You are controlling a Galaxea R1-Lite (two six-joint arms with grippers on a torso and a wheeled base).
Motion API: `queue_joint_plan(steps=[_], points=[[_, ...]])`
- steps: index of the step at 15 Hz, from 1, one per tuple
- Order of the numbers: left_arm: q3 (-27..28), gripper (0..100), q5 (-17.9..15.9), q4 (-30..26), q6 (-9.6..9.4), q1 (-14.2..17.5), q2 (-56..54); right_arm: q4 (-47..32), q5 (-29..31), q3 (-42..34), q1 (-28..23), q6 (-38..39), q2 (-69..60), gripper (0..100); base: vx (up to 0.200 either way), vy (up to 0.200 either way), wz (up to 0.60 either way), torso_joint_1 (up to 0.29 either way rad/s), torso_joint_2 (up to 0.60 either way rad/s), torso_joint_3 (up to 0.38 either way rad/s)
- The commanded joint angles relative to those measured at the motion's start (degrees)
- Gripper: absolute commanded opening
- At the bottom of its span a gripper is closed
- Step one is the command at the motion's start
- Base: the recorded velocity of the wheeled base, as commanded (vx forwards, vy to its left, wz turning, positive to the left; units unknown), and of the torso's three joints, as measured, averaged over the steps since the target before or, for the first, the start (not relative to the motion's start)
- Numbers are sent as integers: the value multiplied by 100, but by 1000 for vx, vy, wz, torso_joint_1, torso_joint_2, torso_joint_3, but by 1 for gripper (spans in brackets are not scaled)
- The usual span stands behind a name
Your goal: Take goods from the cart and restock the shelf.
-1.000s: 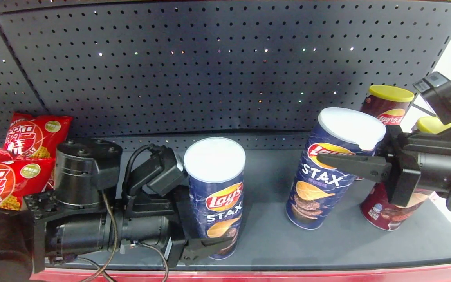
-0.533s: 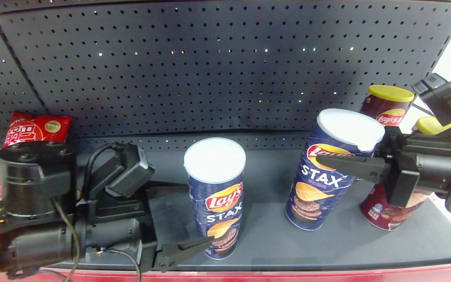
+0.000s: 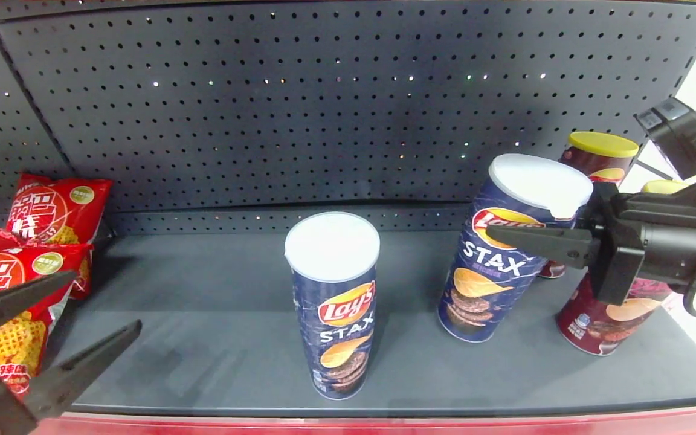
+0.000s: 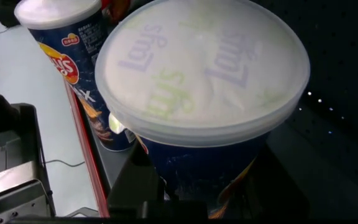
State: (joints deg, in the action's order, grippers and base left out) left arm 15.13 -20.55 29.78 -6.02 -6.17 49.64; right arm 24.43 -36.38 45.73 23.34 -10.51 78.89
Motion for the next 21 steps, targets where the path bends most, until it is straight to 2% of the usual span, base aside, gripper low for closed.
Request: queue_joint_plan(steps=[1, 2, 3, 4, 7, 8, 10, 12, 13, 14, 15, 17, 21], points=[[-1153, 100, 43, -34, 128, 564, -1633, 0, 8, 77, -32, 14, 22, 0, 0, 0, 0, 0, 0, 0], [-1214, 100, 43, -34, 128, 608, -1694, 0, 8, 77, -32, 14, 22, 0, 0, 0, 0, 0, 0, 0], [-1495, 100, 218, -667, 215, 1065, -2644, 0, 8, 129, -76, 66, 48, 0, 0, 0, 0, 0, 0, 0], [-1495, 100, 394, -1405, 321, 1118, -3180, 0, 8, 191, -76, 66, 66, 0, 0, 0, 0, 0, 0, 0], [-1478, 100, 746, -2820, 514, 1100, -4437, 0, 8, 463, -93, 84, 189, 0, 0, 0, 0, 0, 0, 0], [-1495, 100, 1089, -2732, 549, 1100, -4393, 0, 8, 490, -102, 102, 189, 0, 0, 0, 0, 0, 0, 0], [-1486, 100, 1141, -2758, 549, 1048, -4278, 0, 8, 490, -111, 137, 171, 0, 0, 0, 0, 0, 0, 0], [-1495, 100, 1062, -2758, 558, 239, -4410, 9, 8, 507, -111, 137, 153, 0, 0, 0, 0, 0, 0, 0], [-1486, 100, 1036, -2758, 567, 239, -4454, 9, 8, 516, -111, 154, 145, 0, 0, 0, 0, 0, 0, 0], [-1486, 100, 1132, -2750, 673, 309, -4489, 0, 8, 543, -111, 172, 127, 0, 0, 0, 0, 0, 0, 0], [-1486, 100, 1625, -2767, 646, 423, -4577, 9, 8, 569, -120, 190, 110, 0, 0, 0, 0, 0, 0, 0], [-1495, 100, 2108, -3031, 708, 608, -4946, 9, 8, 622, -164, 216, 118, 0, 0, 0, 0, 0, 0, 0], [-1504, 100, 2090, -2996, 664, 608, -4929, 0, 17, 771, -199, 225, 110, 0, 0, 0, 0, 0, 0, 0]])
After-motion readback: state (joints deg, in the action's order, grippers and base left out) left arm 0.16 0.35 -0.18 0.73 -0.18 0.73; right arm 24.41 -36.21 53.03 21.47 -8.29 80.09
